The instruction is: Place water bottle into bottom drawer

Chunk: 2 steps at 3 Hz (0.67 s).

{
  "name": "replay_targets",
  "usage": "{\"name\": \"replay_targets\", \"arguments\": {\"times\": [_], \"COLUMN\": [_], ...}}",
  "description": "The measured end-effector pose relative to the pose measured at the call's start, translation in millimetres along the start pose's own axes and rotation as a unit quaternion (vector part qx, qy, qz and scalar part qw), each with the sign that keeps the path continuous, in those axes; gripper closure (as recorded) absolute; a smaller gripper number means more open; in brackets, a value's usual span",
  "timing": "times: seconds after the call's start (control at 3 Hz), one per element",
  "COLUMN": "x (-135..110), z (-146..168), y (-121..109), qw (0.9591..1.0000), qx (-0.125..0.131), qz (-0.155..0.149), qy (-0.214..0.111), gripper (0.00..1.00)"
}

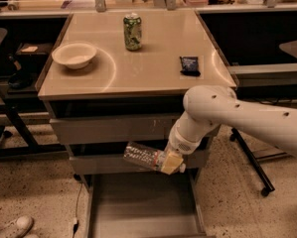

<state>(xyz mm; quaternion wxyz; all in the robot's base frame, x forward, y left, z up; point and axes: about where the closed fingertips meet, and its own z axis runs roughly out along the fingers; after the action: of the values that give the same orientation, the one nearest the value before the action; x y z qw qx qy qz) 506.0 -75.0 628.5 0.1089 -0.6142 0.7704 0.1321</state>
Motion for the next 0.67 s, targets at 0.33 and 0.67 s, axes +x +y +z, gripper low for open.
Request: {"name": "replay_targets", "arguments": {"times": [0.33, 0.67], "x": [19.1, 22.4], "z": [56.6, 66.7], "y": [1.2, 3.5], "qw": [0.9991, 0.9986], "qx": [-0.037, -0.046], "qz": [0.023, 0.026], "qy": [-0.003, -0.003], "gripper": [1.0, 1.0]}}
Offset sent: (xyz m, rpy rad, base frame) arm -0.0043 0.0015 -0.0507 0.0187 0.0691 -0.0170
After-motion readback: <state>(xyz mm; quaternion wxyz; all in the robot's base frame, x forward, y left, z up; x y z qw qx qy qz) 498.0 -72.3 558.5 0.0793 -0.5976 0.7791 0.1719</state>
